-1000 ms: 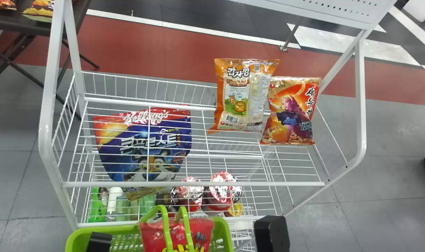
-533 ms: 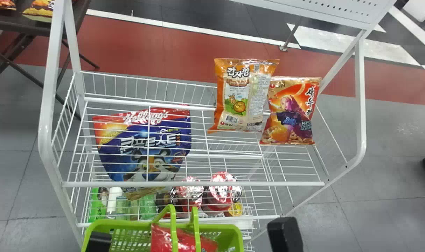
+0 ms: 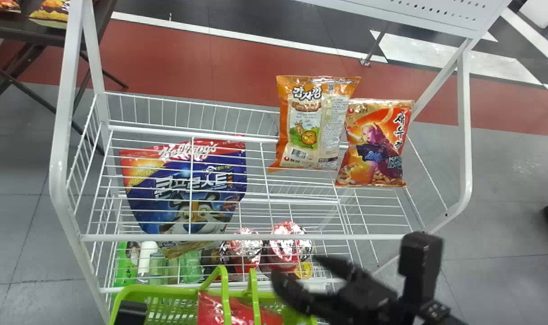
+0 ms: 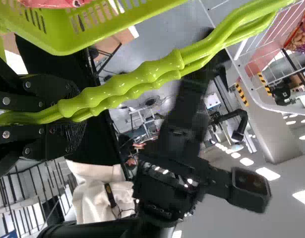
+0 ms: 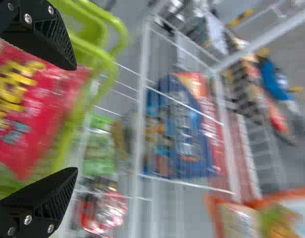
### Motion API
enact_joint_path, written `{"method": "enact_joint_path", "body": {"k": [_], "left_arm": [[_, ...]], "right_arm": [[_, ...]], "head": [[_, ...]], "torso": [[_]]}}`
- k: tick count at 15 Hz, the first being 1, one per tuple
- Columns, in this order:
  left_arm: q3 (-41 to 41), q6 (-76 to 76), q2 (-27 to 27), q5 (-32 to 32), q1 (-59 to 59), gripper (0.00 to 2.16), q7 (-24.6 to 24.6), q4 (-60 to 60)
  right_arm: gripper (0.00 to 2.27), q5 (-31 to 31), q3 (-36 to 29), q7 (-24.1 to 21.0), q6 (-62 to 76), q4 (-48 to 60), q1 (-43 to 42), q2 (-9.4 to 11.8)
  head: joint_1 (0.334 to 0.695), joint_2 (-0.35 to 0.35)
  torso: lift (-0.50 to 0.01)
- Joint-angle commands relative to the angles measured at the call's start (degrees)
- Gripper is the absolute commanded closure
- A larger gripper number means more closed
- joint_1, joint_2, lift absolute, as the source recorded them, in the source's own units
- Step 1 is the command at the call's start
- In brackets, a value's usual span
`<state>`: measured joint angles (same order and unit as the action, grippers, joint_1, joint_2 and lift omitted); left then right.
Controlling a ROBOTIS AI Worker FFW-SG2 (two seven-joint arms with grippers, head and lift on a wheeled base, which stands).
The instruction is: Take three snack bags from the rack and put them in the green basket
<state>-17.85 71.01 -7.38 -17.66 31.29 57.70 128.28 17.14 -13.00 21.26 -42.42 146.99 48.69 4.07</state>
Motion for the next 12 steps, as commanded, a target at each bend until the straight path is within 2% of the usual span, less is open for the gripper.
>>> {"method": "enact_joint_path", "body": {"k": [1,5,8,12], "left_arm": [[-0.7,-0.2,0.0,0.4,0.0,1.55,-0.2,-0.1],[-1.1,-0.2,0.0,0.6,0.0,1.55,-0.4,0.0],[-1.2,-0.2,0.0,0.7,0.0,1.55,-0.4,0.0],[-0.8,0.0,-0.2,0.4,0.0,1.55,-0.4,0.0]], "right_arm": [[0.09,-1.2,-0.3,-3.3,19.1,-5.7,-2.5,-0.3],[0.09,-8.3,-1.0,-11.2,24.7,-18.1,-16.2,-1.1],[0.09,-12.9,-4.1,-13.5,24.5,-28.2,-27.5,-1.1],[0.09,-17.3,-8.8,-13.5,24.0,-38.9,-38.8,-0.9]], "head": [[0.695,-0.350],[0.695,-0.350],[0.695,-0.350],[0.695,-0.350]], "torso": [[-0.006],[-0.006],[-0.006],[-0.006]]}}
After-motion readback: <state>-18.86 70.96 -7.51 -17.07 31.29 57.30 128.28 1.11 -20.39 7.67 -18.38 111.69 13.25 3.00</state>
